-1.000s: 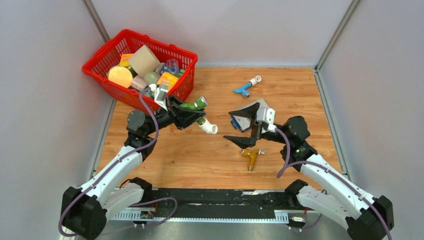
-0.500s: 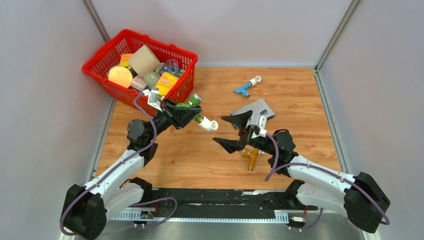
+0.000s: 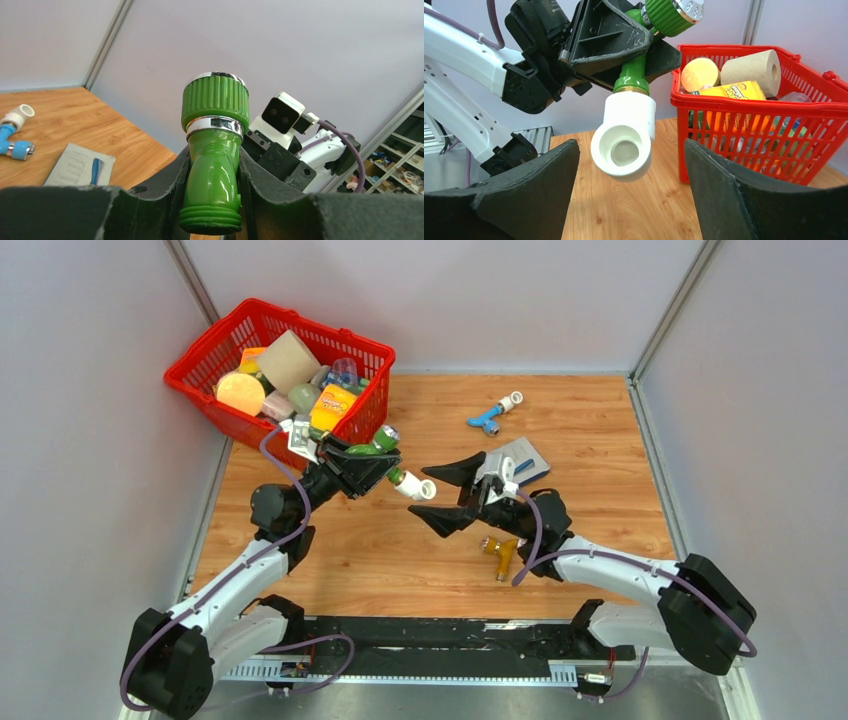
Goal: Install the water faucets
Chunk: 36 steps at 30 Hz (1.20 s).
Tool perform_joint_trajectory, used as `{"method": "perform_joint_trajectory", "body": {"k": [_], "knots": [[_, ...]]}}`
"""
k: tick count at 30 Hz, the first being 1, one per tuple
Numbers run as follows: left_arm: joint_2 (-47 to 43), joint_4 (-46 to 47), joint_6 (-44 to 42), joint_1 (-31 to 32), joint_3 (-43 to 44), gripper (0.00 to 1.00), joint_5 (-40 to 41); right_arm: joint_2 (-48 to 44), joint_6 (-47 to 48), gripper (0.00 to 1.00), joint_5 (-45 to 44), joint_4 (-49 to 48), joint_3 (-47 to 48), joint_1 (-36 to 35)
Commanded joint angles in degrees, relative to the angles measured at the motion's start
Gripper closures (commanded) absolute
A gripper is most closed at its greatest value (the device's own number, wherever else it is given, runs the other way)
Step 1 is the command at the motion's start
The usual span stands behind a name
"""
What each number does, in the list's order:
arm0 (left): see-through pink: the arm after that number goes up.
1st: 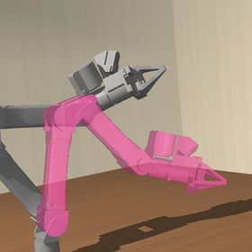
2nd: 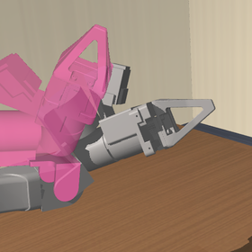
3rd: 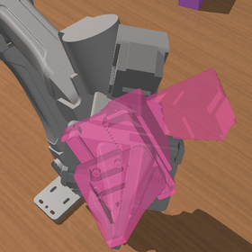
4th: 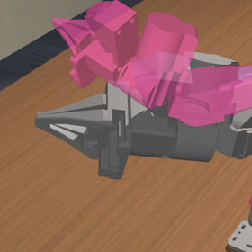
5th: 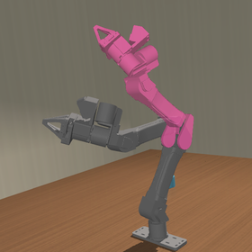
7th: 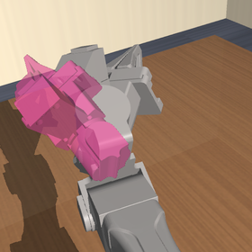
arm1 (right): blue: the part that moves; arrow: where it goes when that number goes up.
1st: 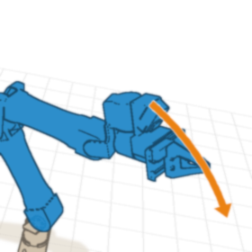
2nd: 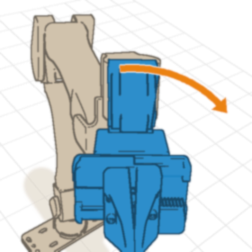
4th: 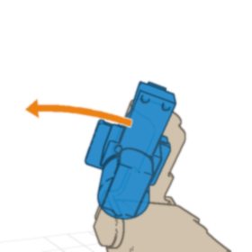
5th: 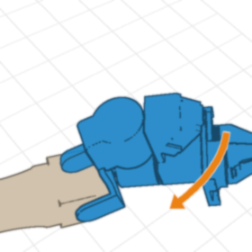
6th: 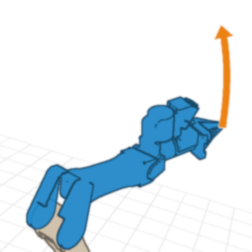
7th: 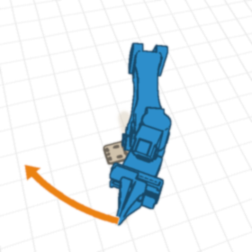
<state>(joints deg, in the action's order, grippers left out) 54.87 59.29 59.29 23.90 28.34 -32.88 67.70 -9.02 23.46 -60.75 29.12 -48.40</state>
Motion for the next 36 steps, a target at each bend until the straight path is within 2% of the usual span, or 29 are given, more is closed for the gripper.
{"method": "perform_joint_trajectory", "body": {"k": [1,5,7,12,14,17,19,22,24,26,31,34,36], "knots": [[-0.56,5.49,1.27,-0.17,-0.30,1.00,1.07,2.52,-3.02,0.19,0.09,-4.64,3.92,-0.81],[-0.47,6.36,1.45,-0.17,-0.12,1.00,1.07,4.19,-3.90,0.22,0.00,-5.52,5.06,-0.90],[-0.55,6.72,1.71,-0.17,-0.21,1.00,0.98,4.98,-4.43,0.27,0.44,-5.78,5.85,-0.82],[-0.38,8.03,1.62,-0.17,-0.30,1.00,0.46,6.91,-6.88,0.55,3.60,-2.88,9.37,-0.82],[-0.03,9.79,1.27,-0.17,-0.12,1.00,-0.94,7.44,-8.99,0.70,4.92,-2.97,10.33,-0.73],[1.90,16.09,0.92,-0.17,0.05,1.00,-3.32,7.36,-15.91,0.93,6.68,-1.75,12.97,0.06],[4.00,21.79,0.66,-0.17,0.31,1.00,-4.90,7.09,-21.72,1.00,7.47,0.18,14.90,0.94],[7.35,31.73,0.39,-0.17,1.81,1.00,-9.72,7.18,-31.73,1.00,9.49,4.23,18.06,2.61],[9.55,33.70,-0.13,-0.17,4.61,1.00,-14.46,8.23,-41.03,1.00,11.42,3.71,19.04,4.19],[10.25,33.70,-3.11,-0.08,6.81,1.00,-19.03,9.72,-49.48,1.00,13.44,0.83,19.39,5.68],[8.15,33.70,-11.81,0.09,9.45,1.00,-23.01,15.52,-70.05,1.00,14.42,-11.20,18.51,7.62],[8.14,33.62,-12.53,0.09,10.68,1.00,-24.68,19.04,-77.45,0.99,14.33,-18.51,19.04,7.62],[8.06,33.61,-12.18,0.09,10.69,1.00,-23.90,20.27,-78.78,0.93,14.77,-19.49,20.00,7.62]]}}
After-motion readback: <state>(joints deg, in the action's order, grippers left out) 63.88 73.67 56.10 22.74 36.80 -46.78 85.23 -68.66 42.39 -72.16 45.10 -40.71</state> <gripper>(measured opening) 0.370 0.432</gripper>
